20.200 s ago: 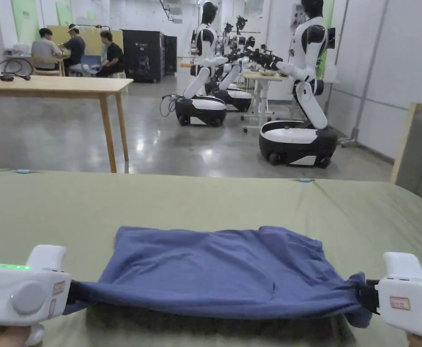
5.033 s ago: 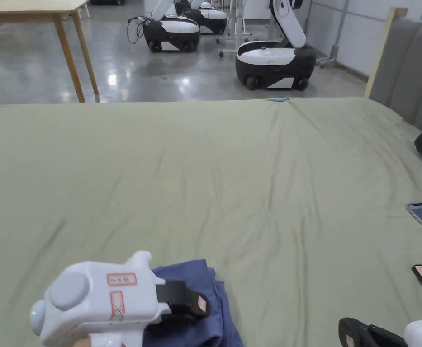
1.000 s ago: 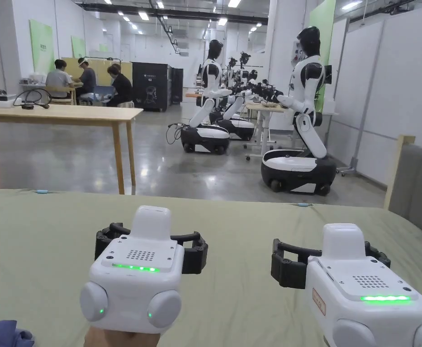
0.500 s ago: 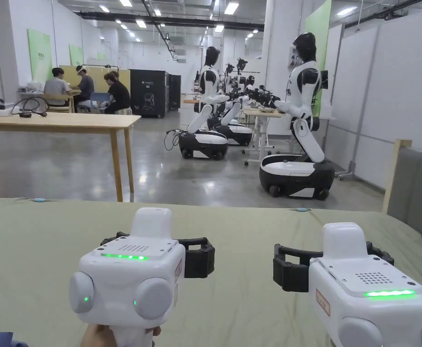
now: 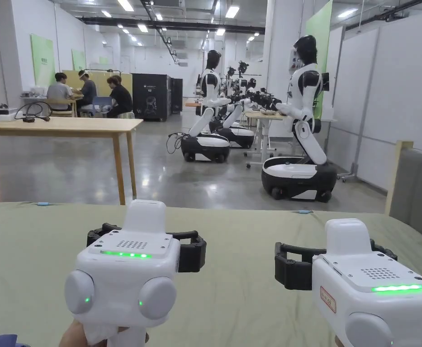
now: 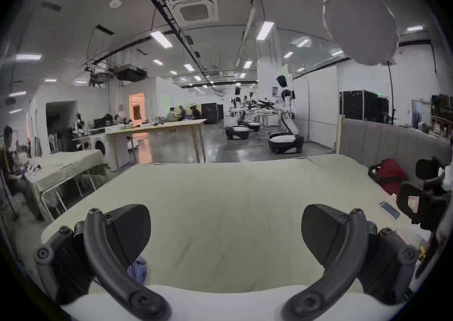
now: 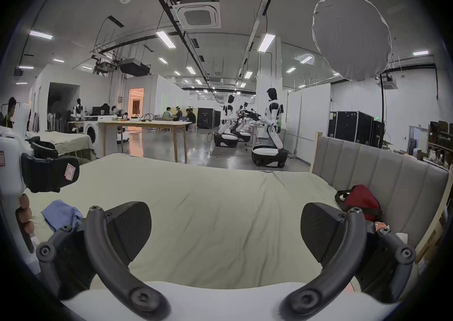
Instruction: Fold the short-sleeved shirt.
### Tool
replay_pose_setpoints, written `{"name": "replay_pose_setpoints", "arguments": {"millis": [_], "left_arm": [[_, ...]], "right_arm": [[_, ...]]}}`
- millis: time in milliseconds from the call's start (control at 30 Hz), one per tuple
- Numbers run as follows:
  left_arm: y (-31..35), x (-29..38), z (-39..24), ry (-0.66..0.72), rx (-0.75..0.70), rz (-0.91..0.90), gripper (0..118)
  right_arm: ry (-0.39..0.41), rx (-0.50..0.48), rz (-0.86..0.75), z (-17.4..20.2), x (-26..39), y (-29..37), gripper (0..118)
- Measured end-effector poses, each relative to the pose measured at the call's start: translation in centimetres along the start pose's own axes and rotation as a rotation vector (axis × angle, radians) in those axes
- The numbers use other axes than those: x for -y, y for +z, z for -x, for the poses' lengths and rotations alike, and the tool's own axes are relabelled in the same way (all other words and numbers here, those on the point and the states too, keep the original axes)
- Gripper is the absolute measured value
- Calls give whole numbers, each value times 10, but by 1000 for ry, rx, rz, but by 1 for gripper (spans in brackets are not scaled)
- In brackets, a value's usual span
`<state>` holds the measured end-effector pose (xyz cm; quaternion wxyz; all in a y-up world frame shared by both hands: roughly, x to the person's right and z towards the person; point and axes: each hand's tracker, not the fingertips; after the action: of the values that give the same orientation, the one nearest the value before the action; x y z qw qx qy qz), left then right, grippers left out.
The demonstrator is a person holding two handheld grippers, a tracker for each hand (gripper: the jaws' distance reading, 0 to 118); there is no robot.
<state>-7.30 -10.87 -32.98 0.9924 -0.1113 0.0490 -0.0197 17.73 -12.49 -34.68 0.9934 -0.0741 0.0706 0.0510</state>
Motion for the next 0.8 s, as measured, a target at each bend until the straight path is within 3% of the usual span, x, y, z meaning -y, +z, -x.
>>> {"name": "replay_pose_setpoints", "arguments": {"millis": [200, 333, 800], "left_arm": [[1, -2, -4, -27, -13, -21, 118], [-2, -7, 3, 36, 36, 11, 118], [-10, -4, -1, -16, 32, 22, 118]], "right_arm": [[8, -13, 8, 1, 1, -1, 118], [6, -9, 4, 0, -1, 0, 118], [5, -10, 3, 1, -3, -4, 118]]}}
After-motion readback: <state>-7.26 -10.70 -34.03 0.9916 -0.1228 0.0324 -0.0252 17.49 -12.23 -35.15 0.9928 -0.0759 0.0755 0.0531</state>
